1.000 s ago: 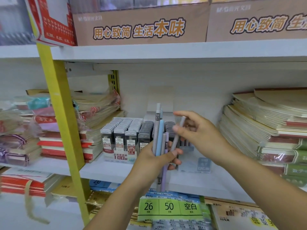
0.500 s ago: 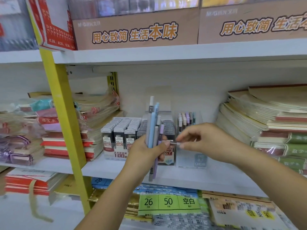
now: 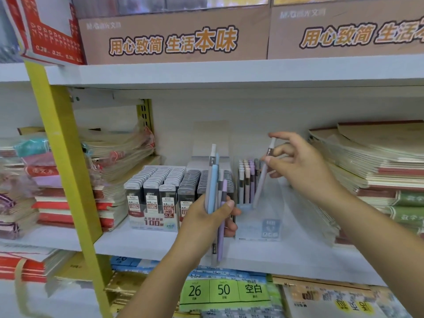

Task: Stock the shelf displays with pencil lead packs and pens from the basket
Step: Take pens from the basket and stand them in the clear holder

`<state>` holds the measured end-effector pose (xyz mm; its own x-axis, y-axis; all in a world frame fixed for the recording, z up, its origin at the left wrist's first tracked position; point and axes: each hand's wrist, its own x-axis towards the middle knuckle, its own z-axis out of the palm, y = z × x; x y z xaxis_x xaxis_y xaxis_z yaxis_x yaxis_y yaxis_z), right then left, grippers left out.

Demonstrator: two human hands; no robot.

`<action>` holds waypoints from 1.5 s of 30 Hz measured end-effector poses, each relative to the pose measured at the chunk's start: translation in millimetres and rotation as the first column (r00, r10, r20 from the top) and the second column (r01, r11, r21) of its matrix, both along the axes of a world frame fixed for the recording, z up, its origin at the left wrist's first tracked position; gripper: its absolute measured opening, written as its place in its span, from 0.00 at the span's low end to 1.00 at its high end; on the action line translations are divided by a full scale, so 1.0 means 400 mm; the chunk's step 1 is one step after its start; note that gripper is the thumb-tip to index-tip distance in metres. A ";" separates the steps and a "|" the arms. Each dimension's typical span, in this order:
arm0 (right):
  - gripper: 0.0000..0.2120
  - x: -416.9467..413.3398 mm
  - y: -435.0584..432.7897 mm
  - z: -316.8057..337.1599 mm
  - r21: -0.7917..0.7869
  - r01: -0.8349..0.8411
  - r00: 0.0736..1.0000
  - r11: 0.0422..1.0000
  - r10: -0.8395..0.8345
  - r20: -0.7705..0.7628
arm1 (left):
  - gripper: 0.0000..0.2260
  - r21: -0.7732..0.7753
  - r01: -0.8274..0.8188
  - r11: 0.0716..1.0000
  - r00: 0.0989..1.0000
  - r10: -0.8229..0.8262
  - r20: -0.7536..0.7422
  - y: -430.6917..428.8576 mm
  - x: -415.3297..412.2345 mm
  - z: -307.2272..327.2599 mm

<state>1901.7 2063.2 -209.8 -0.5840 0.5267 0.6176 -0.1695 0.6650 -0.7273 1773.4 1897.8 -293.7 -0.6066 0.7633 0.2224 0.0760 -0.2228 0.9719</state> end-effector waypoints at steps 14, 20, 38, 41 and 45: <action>0.14 -0.060 0.057 -0.074 0.411 0.093 0.973 0.907 -0.171 0.156 | 0.03 -0.002 -0.034 0.999 0.996 0.034 -0.077 0.018 -0.001 -0.019; 0.12 -0.061 0.064 -0.072 0.426 0.155 0.959 0.891 -0.240 0.152 | 0.03 0.010 -0.031 0.999 0.997 0.031 -0.077 0.018 -0.004 -0.022; 0.06 -0.009 -0.148 -0.092 -0.102 -0.090 0.979 0.991 0.106 0.171 | 0.10 0.094 0.164 0.982 0.974 -0.176 0.139 -0.016 0.032 -0.008; 0.04 0.008 -0.128 -0.075 -0.269 -0.129 0.990 0.954 0.141 0.024 | 0.13 0.048 0.205 0.978 0.967 -0.210 0.147 -0.032 0.023 -0.020; 0.05 0.032 -0.082 -0.038 -0.210 -0.029 0.983 0.977 -0.010 -0.182 | 0.09 0.010 0.135 0.991 0.977 -0.135 0.167 -0.038 0.005 -0.037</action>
